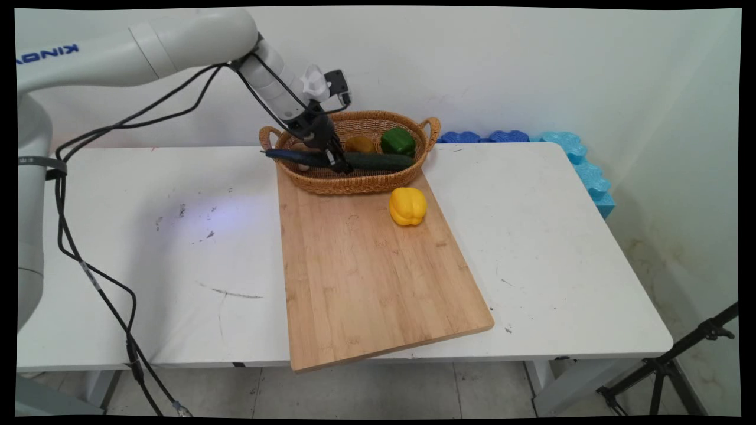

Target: Place the picked object on the cutting board

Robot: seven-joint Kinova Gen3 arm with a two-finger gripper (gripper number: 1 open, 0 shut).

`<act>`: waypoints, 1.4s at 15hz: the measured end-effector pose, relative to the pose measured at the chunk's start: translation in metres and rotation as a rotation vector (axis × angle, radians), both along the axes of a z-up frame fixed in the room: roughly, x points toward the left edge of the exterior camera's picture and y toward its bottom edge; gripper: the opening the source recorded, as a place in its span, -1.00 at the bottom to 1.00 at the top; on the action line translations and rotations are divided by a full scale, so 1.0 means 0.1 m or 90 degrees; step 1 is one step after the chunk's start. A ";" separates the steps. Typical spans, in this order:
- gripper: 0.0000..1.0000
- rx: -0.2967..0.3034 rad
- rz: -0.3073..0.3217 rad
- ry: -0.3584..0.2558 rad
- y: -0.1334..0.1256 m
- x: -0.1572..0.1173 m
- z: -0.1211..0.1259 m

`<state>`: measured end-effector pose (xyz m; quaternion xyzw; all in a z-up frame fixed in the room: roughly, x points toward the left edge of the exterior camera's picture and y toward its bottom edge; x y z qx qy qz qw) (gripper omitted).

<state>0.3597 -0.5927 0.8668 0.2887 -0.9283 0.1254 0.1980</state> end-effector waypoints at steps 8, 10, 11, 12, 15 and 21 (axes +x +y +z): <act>-1.00 -0.037 -0.026 0.009 0.32 0.08 0.53; -1.00 -0.043 -0.026 0.015 0.42 0.10 0.64; -1.00 -0.045 -0.024 0.019 0.48 0.12 0.71; -1.00 -0.046 -0.021 0.024 0.56 0.14 0.79; -1.00 -0.040 -0.013 0.044 0.84 0.16 0.95; -1.00 0.002 0.013 0.085 1.39 0.06 1.08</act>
